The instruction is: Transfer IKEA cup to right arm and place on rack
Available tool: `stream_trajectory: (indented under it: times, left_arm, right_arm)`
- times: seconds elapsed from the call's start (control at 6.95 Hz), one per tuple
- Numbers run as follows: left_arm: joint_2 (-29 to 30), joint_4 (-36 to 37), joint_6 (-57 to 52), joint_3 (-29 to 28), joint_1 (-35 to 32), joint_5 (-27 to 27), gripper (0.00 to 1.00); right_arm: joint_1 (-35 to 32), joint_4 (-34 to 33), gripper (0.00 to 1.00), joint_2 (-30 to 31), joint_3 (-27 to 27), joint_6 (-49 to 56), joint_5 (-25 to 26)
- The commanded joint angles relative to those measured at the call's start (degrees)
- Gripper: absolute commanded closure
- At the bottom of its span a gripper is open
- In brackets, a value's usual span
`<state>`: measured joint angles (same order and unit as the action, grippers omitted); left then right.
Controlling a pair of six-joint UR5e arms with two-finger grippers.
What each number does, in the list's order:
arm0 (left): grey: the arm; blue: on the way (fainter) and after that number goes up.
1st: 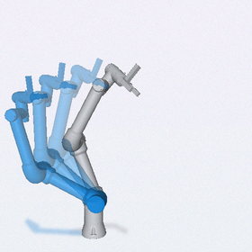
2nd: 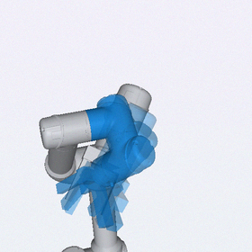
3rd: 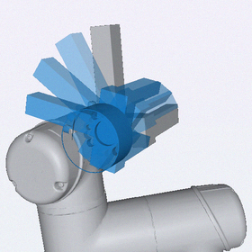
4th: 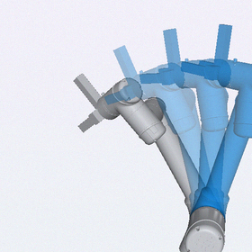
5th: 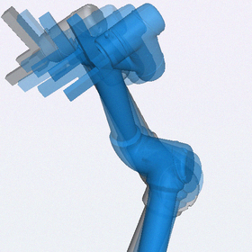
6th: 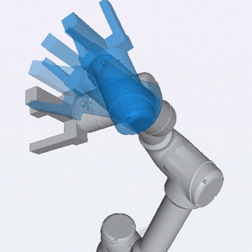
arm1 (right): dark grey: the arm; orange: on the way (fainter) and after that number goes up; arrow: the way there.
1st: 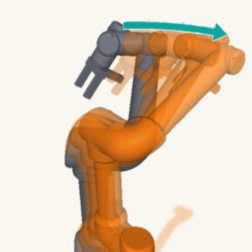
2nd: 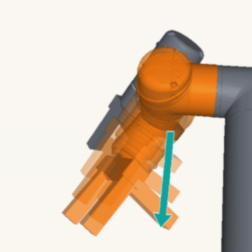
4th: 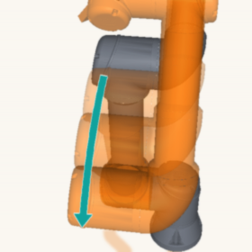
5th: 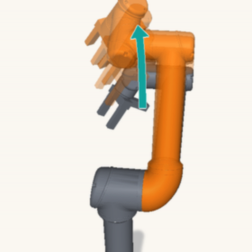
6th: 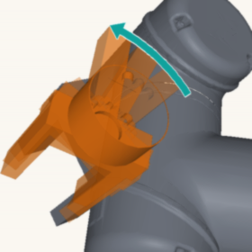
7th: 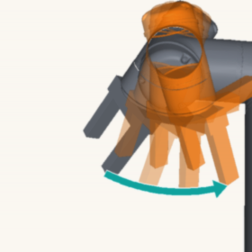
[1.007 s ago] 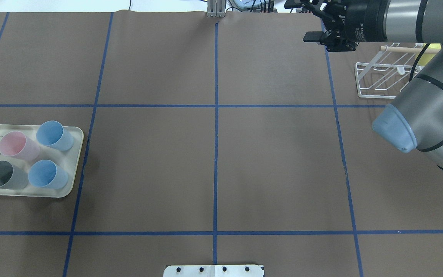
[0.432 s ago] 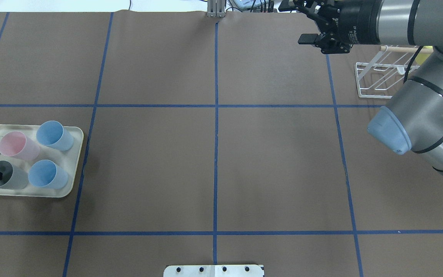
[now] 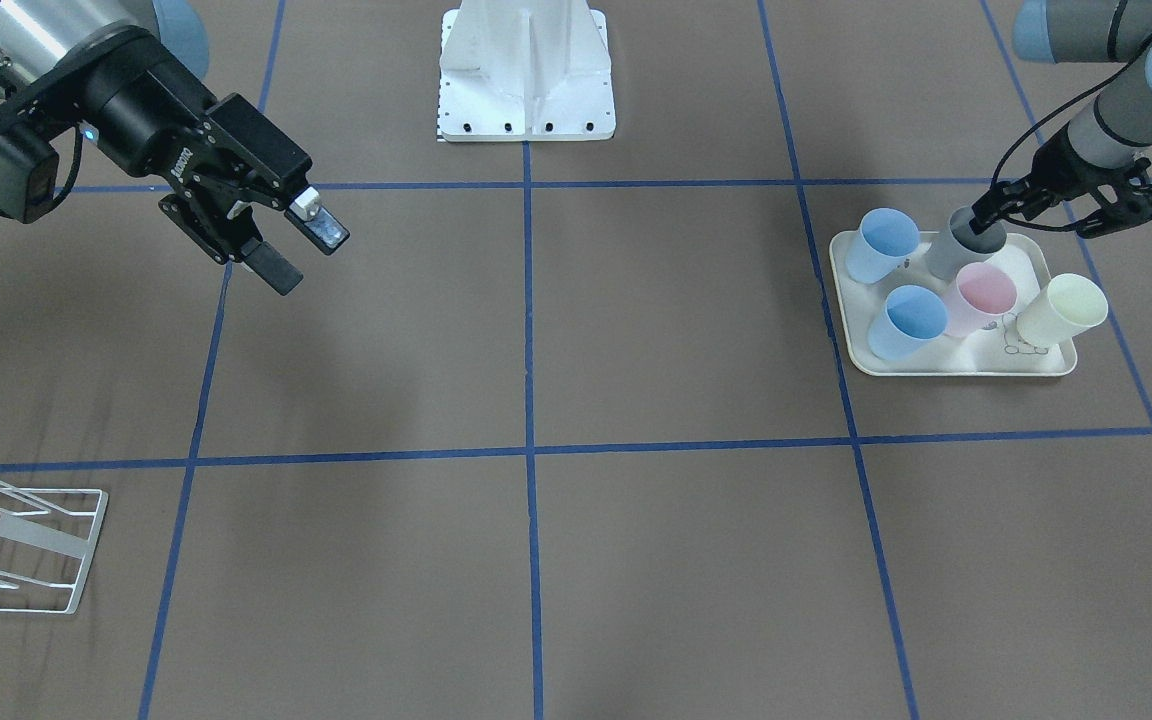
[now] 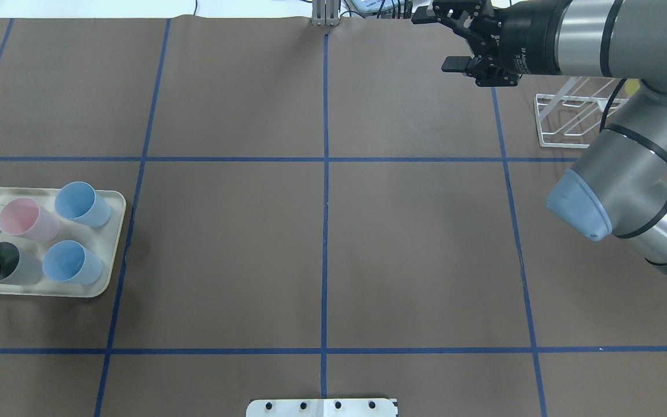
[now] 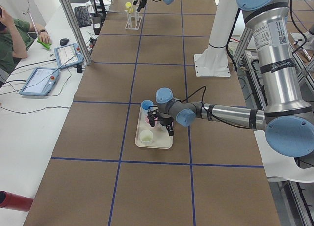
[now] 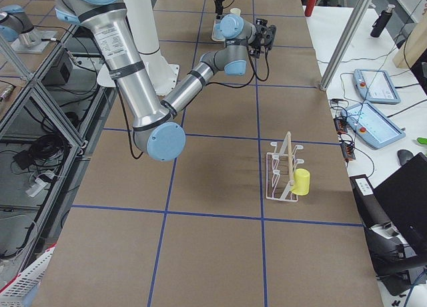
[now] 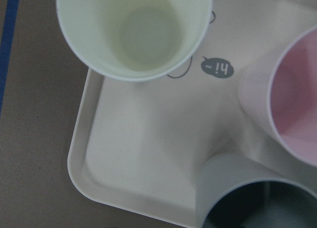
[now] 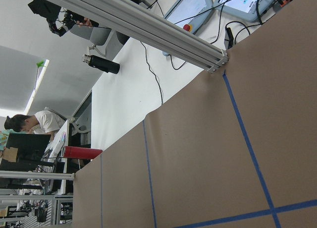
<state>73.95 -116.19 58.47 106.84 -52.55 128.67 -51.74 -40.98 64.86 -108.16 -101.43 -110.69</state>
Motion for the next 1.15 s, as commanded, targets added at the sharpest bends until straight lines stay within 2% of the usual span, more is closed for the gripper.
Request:
stream_trajectory:
  times: [0.0,0.14,0.29,0.43,0.72,1.01]
  left_arm:
    - [0.75,0.08,0.16,-0.14,0.17,0.0,0.4]
    - [0.93,0.08,0.33,-0.14,0.34,0.0,0.53]
    - [1.54,0.34,0.42,-0.14,0.26,0.0,0.88]
    - [1.81,0.52,0.77,-0.23,0.26,0.26,1.0]
    - [1.03,0.52,0.6,-0.32,-0.44,3.58,1.0]
    - [-1.08,0.52,-1.32,0.82,-6.91,3.78,1.0]
  right_arm:
    - [0.15,0.02,0.0,0.0,-0.04,0.09,0.13]
    - [0.06,0.02,0.0,0.09,-0.04,0.09,0.13]
    - [0.15,0.02,0.0,0.09,-0.04,0.18,0.21]
    - [0.15,0.02,0.0,0.0,-0.04,0.09,0.22]
    - [0.15,0.02,0.0,0.0,-0.04,0.09,0.22]
    - [0.15,0.02,0.0,0.0,-0.04,0.09,0.22]
